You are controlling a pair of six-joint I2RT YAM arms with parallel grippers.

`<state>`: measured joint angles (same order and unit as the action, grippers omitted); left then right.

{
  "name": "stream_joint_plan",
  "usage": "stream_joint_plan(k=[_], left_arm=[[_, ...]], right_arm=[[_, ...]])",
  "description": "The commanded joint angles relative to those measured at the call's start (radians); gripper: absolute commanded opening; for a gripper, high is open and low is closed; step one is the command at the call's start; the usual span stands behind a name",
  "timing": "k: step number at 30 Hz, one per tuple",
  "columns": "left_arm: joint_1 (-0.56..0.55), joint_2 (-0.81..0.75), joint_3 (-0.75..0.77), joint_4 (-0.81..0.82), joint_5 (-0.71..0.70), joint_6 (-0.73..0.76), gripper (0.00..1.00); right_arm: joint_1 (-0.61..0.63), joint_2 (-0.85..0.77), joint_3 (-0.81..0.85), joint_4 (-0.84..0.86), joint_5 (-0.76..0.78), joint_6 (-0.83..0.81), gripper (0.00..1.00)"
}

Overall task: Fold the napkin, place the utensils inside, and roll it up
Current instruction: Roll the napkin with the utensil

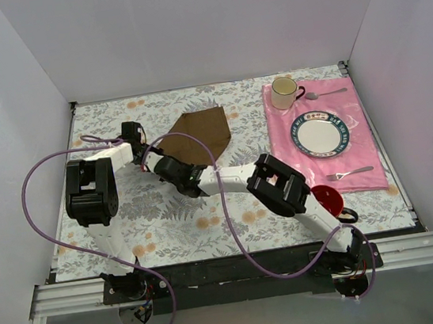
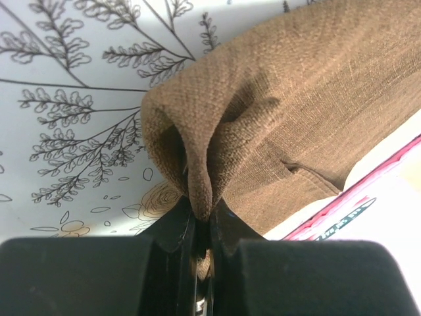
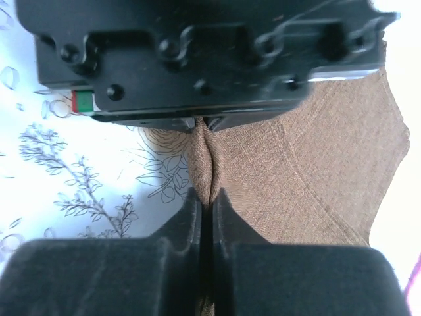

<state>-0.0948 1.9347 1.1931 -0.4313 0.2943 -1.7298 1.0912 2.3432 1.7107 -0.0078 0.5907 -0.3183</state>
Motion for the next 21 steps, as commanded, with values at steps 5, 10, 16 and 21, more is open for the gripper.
stream_joint_plan(k=[5, 10, 16, 21], left_arm=[[0.003, -0.062, -0.095, 0.005, -0.020, 0.141, 0.00], [0.024, -0.155, -0.151, 0.095, -0.017, 0.167, 0.33], [0.055, -0.267, -0.177, 0.103, 0.002, 0.185, 0.62], [0.058, -0.368, -0.194, 0.123, 0.024, 0.213, 0.71]], right_arm=[[-0.102, -0.039, -0.106, -0.106, -0.381, 0.215, 0.01], [-0.145, -0.056, -0.147, -0.094, -0.540, 0.288, 0.01], [-0.212, -0.079, -0.183, -0.063, -0.738, 0.392, 0.01], [-0.287, -0.090, -0.253, 0.035, -0.985, 0.542, 0.01]])
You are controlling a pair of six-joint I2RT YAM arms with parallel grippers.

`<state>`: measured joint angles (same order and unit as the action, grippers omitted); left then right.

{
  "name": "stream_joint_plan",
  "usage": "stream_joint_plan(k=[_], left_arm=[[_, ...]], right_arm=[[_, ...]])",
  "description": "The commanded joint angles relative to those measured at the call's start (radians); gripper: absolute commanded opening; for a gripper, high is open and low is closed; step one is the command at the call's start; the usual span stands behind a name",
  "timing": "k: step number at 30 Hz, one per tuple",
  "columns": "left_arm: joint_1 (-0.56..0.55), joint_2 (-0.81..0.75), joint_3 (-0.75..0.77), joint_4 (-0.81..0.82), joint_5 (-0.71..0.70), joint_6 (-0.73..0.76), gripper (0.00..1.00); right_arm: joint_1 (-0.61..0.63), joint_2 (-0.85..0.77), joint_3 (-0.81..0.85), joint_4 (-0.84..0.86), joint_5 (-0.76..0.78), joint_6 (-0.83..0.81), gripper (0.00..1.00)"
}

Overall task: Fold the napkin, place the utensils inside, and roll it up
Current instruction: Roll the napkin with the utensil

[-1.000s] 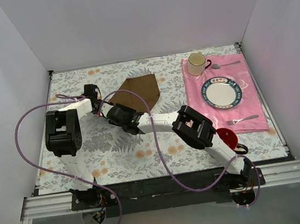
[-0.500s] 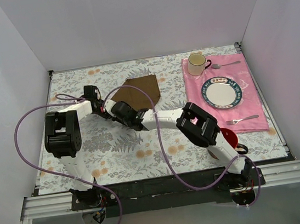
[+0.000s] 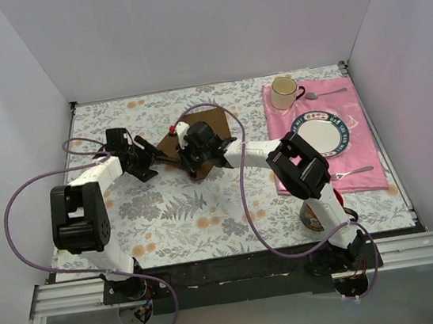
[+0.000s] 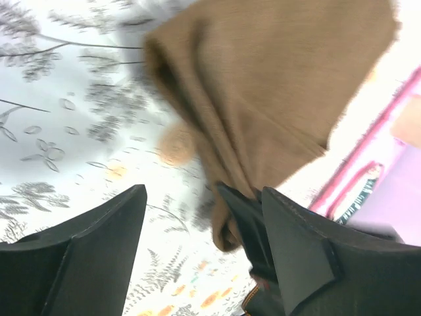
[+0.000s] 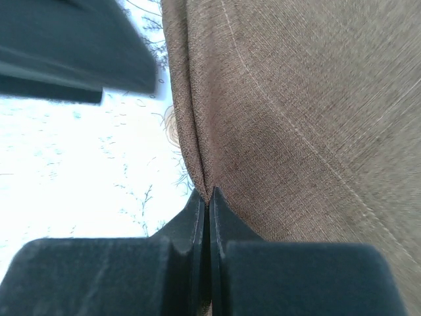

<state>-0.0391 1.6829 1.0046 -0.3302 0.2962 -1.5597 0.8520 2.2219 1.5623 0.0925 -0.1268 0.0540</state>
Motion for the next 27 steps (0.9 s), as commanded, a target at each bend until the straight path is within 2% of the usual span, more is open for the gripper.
stream_joint_plan(k=[1, 4, 5, 7, 9, 13, 14, 22, 27], left_arm=[[0.002, -0.121, -0.012, 0.031, 0.041, 0.044, 0.71], [0.001, -0.121, -0.040, 0.054, 0.115, 0.049, 0.74], [0.001, -0.121, -0.059, 0.068, 0.124, 0.049, 0.80], [0.001, -0.109, -0.070, 0.071, 0.124, 0.043, 0.83], [0.001, -0.091, -0.061, 0.037, 0.109, 0.023, 0.85], [-0.024, -0.020, 0.020, -0.091, 0.023, -0.037, 0.85], [-0.047, 0.001, 0.037, -0.127, -0.044, -0.040, 0.87], [-0.085, 0.073, 0.068, -0.027, -0.015, -0.069, 0.90], [-0.130, 0.107, 0.095, 0.003, -0.066, -0.105, 0.90]], right_arm=[[-0.076, 0.032, -0.123, -0.039, -0.298, 0.203, 0.01], [-0.117, 0.051, -0.157, 0.028, -0.399, 0.300, 0.01], [-0.128, 0.058, -0.166, 0.051, -0.462, 0.325, 0.01], [-0.157, 0.073, -0.212, 0.161, -0.514, 0.429, 0.01], [-0.168, 0.084, -0.226, 0.181, -0.540, 0.469, 0.01], [-0.179, 0.101, -0.222, 0.176, -0.545, 0.481, 0.01], [-0.180, 0.104, -0.220, 0.180, -0.550, 0.483, 0.01], [-0.179, 0.093, -0.188, 0.096, -0.507, 0.415, 0.01], [-0.179, 0.097, -0.171, 0.075, -0.497, 0.397, 0.01]])
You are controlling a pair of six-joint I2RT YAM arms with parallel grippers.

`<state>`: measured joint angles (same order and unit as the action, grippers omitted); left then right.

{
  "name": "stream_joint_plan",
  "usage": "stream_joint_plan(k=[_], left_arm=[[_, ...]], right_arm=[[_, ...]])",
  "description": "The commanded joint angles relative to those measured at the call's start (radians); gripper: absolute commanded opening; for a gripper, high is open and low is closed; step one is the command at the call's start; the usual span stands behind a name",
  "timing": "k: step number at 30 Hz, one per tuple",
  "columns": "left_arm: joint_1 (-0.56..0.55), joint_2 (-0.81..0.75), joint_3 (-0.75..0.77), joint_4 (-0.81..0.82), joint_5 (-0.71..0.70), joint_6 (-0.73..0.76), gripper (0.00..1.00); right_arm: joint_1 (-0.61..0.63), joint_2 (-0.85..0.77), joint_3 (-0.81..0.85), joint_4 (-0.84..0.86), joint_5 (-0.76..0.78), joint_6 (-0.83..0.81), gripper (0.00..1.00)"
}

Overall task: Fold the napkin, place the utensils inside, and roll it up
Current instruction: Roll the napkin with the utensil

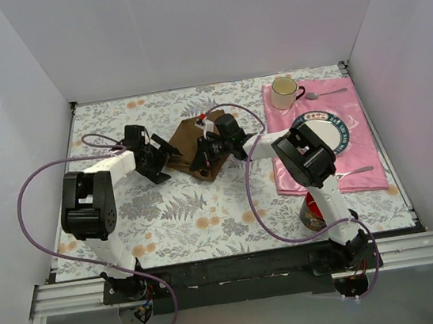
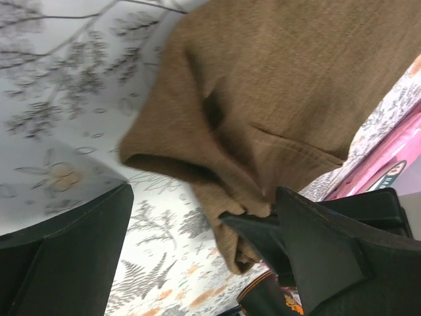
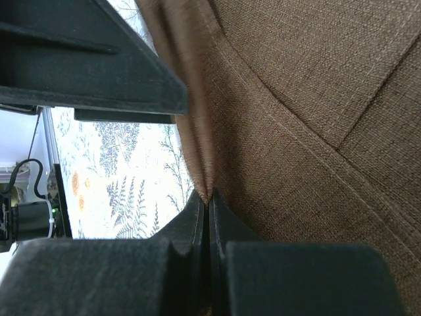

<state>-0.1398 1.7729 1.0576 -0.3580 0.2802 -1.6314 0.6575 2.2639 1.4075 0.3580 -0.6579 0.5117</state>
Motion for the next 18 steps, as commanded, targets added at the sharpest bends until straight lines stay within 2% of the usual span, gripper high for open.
stream_joint_plan(k=[1, 5, 8, 9, 12, 13, 15, 16, 18], left_arm=[[-0.029, 0.039, 0.048, 0.030, -0.058, -0.039, 0.90], [-0.034, 0.088, 0.081, -0.008, -0.091, -0.047, 0.85], [-0.034, 0.091, 0.099, -0.013, -0.166, -0.004, 0.74], [-0.034, 0.089, 0.097, -0.010, -0.174, 0.008, 0.62], [-0.034, 0.105, 0.107, 0.002, -0.155, 0.067, 0.45], [-0.030, 0.111, 0.116, -0.002, -0.147, 0.076, 0.32], [-0.032, 0.123, 0.127, -0.021, -0.135, 0.107, 0.24], [-0.032, 0.123, 0.128, -0.022, -0.128, 0.111, 0.12], [-0.032, 0.112, 0.127, -0.035, -0.113, 0.114, 0.01]], right_arm=[[0.016, 0.057, -0.015, -0.195, 0.034, -0.062, 0.01], [0.017, 0.051, -0.019, -0.208, 0.037, -0.084, 0.01], [0.017, 0.049, -0.009, -0.240, 0.041, -0.127, 0.01], [0.019, 0.051, -0.002, -0.257, 0.043, -0.143, 0.01], [0.021, 0.048, 0.034, -0.327, 0.058, -0.214, 0.01], [0.024, 0.046, 0.047, -0.349, 0.061, -0.255, 0.01], [0.030, 0.042, 0.090, -0.425, 0.076, -0.295, 0.01], [0.037, 0.040, 0.106, -0.456, 0.086, -0.321, 0.01], [0.045, 0.039, 0.151, -0.537, 0.132, -0.390, 0.01]])
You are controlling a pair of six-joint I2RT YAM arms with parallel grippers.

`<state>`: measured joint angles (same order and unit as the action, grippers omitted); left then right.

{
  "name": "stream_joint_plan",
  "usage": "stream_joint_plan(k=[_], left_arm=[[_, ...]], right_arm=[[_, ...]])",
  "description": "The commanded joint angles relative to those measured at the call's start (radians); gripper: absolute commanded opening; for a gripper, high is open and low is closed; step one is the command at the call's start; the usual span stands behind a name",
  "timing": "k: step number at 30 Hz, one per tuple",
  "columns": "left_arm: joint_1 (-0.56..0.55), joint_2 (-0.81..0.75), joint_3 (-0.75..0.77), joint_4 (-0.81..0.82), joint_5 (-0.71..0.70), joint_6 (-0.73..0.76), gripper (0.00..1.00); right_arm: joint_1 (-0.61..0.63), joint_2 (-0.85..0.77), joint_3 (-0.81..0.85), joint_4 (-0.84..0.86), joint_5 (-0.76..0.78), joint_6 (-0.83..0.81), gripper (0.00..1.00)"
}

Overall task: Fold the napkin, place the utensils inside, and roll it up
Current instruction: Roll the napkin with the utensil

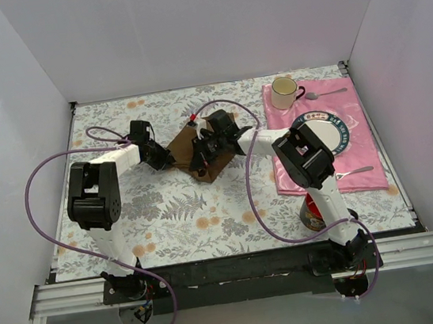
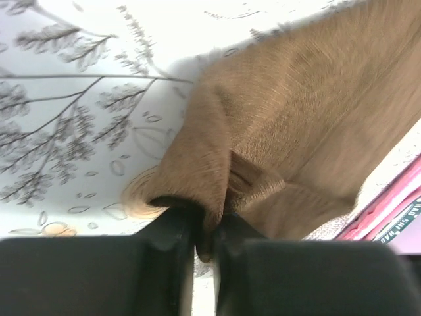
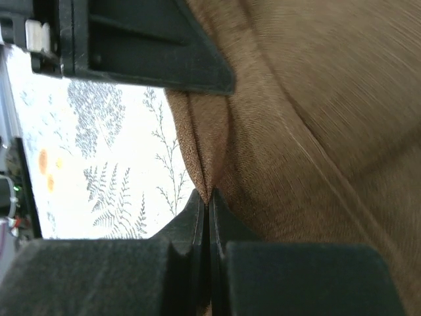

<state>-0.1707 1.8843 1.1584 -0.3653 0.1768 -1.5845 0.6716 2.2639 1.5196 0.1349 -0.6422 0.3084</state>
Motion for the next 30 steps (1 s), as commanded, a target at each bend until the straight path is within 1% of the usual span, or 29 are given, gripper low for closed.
stream_joint_plan(k=[1, 3, 4, 6, 7, 9, 10, 12, 13, 16, 19, 21, 24, 25, 26, 29, 30], left_arm=[[-0.001, -0.005, 0.020, -0.034, 0.003, 0.064, 0.00], [-0.001, -0.008, 0.015, -0.052, 0.038, 0.031, 0.00], [-0.001, -0.005, 0.017, -0.085, 0.046, 0.014, 0.00], [-0.003, -0.005, 0.012, -0.106, 0.070, -0.027, 0.00], [-0.007, -0.005, 0.011, -0.138, 0.067, -0.041, 0.00], [-0.013, -0.014, 0.015, -0.167, 0.053, -0.071, 0.00], [-0.015, -0.028, 0.015, -0.191, 0.029, -0.080, 0.00], [-0.018, -0.039, 0.021, -0.205, 0.015, -0.092, 0.00], [-0.016, -0.042, 0.023, -0.214, 0.021, -0.103, 0.00], [-0.019, -0.039, 0.029, -0.221, 0.046, -0.124, 0.00], [-0.026, -0.044, 0.024, -0.228, 0.043, -0.132, 0.00], [-0.027, -0.051, 0.014, -0.227, 0.039, -0.140, 0.00], [-0.029, -0.059, 0.015, -0.233, 0.035, -0.140, 0.00], [-0.029, -0.060, 0.015, -0.236, 0.033, -0.140, 0.00], [-0.030, -0.062, 0.014, -0.238, 0.032, -0.141, 0.00], [-0.030, -0.068, 0.012, -0.239, 0.027, -0.141, 0.00], [-0.030, -0.071, 0.011, -0.241, 0.024, -0.144, 0.00]], right_arm=[[0.034, 0.036, 0.051, -0.337, 0.146, -0.205, 0.01], [0.045, 0.026, 0.077, -0.389, 0.177, -0.255, 0.02], [0.049, 0.022, 0.083, -0.402, 0.212, -0.268, 0.07], [0.069, 0.010, 0.106, -0.444, 0.257, -0.296, 0.12], [0.078, 0.006, 0.120, -0.466, 0.303, -0.304, 0.19], [0.115, -0.003, 0.151, -0.494, 0.364, -0.342, 0.27], [0.129, -0.007, 0.158, -0.515, 0.430, -0.351, 0.34], [0.167, -0.017, 0.180, -0.526, 0.489, -0.359, 0.41], [0.180, -0.020, 0.183, -0.526, 0.540, -0.359, 0.47], [0.229, -0.024, 0.192, -0.498, 0.636, -0.359, 0.58], [0.264, -0.006, 0.224, -0.492, 0.755, -0.351, 0.61], [0.290, 0.005, 0.228, -0.471, 0.792, -0.351, 0.63], [0.312, 0.031, 0.240, -0.465, 0.886, -0.335, 0.64], [0.316, 0.036, 0.243, -0.463, 0.913, -0.331, 0.63], [0.318, 0.040, 0.235, -0.463, 0.923, -0.322, 0.61], [0.319, 0.031, 0.180, -0.429, 0.954, -0.316, 0.45], [0.318, 0.026, 0.160, -0.413, 0.960, -0.290, 0.39]])
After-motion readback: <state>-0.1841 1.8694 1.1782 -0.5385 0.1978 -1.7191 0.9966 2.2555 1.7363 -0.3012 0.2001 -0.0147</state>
